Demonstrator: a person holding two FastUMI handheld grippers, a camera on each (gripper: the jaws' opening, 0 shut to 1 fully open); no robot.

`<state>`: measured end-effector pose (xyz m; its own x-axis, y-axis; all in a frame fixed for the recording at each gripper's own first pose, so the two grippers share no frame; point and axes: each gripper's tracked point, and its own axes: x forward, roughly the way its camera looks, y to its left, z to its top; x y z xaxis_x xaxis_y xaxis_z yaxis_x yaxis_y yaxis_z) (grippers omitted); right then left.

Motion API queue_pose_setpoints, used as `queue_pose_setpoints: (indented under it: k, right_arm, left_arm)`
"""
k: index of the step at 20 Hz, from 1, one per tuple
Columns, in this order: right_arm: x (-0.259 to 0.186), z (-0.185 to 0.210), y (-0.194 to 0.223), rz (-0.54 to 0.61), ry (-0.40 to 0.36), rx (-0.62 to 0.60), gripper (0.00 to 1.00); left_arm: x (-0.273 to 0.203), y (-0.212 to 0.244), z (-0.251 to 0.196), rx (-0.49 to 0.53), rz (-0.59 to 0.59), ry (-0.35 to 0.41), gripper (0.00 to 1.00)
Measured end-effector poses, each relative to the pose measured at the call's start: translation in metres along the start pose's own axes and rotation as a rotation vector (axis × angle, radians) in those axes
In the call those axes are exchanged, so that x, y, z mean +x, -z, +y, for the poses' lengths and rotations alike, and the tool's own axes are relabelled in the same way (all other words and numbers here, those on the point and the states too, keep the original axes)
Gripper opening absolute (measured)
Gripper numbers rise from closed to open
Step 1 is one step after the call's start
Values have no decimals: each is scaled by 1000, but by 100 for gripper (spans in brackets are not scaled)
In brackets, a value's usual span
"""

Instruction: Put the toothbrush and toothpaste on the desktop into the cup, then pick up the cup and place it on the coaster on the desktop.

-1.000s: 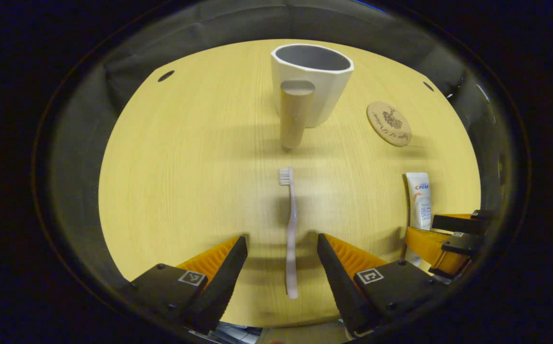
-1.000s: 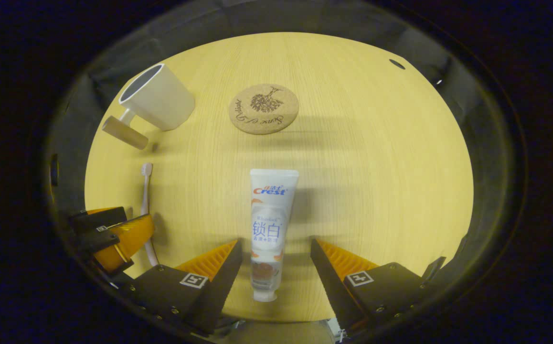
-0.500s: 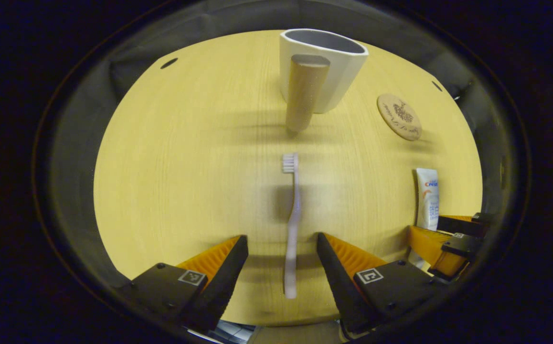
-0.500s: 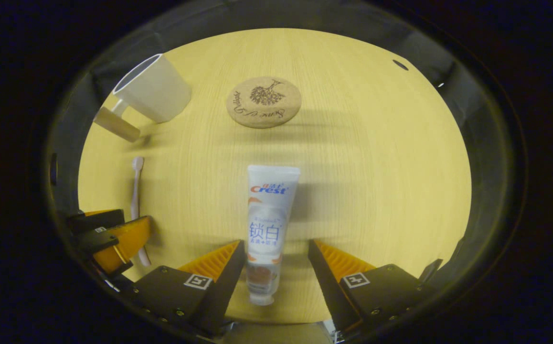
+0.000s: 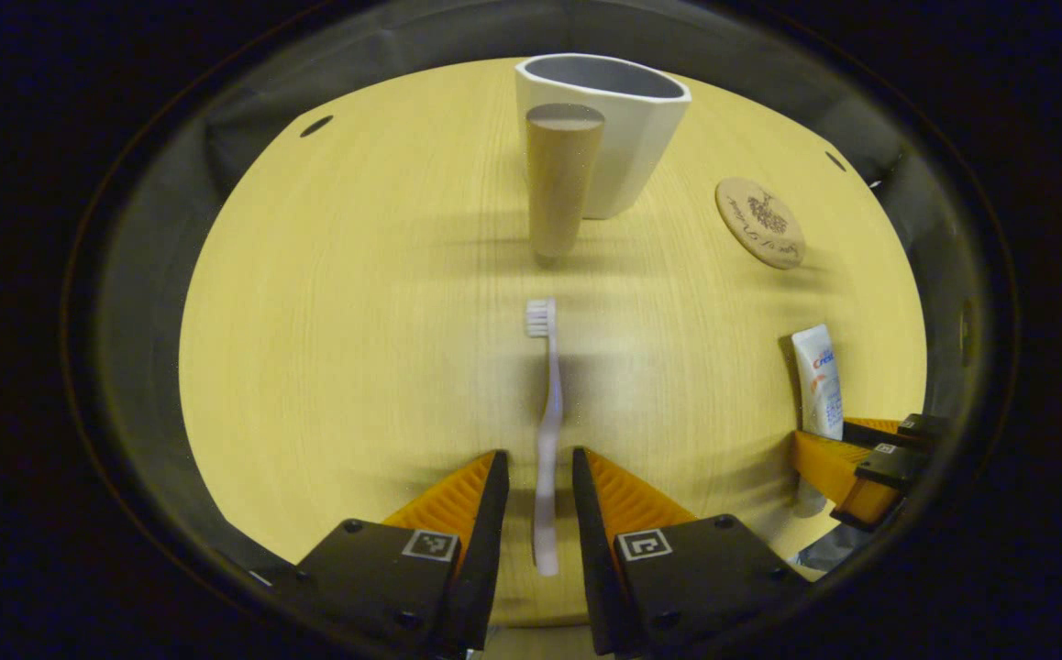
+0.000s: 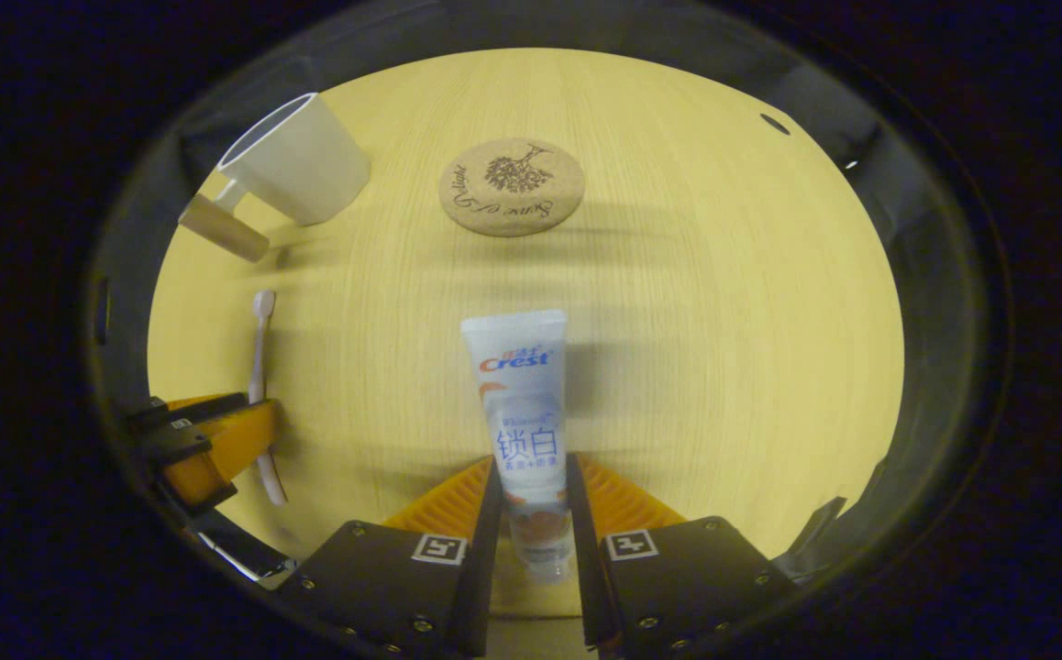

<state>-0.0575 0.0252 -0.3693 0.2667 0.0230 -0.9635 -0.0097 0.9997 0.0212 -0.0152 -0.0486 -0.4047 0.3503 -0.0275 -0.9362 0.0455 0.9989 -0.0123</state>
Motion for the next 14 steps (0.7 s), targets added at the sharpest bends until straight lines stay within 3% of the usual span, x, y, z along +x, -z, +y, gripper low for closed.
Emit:
queue_pose_setpoints:
  k: [1, 2, 3, 5, 6, 7, 14]
  right_arm:
    - [1, -1, 1, 5, 13, -1, 40]
    - [1, -1, 5, 11, 4, -4, 27]
    - [-1, 0, 4, 15, 2, -10, 27]
    - [-1, 2, 6, 20, -11, -3, 27]
    - [-1, 2, 5, 11, -15, -1, 27]
    - [-1, 3, 7, 14, -21, 1, 27]
    - [-3, 5, 7, 15, -63, 61, 27]
  left_arm:
    - [2, -1, -1, -9, -11, 3, 49]
    - [1, -1, -2, -22, -3, -2, 32]
    - [1, -3, -2, -15, -5, -3, 15]
    - [0, -4, -2, -15, -12, -1, 14]
    - [2, 0, -3, -22, -1, 0, 5]
    - [1, -3, -3, -18, -7, 2, 8]
    - [-1, 1, -8, -29, 2, 45, 8]
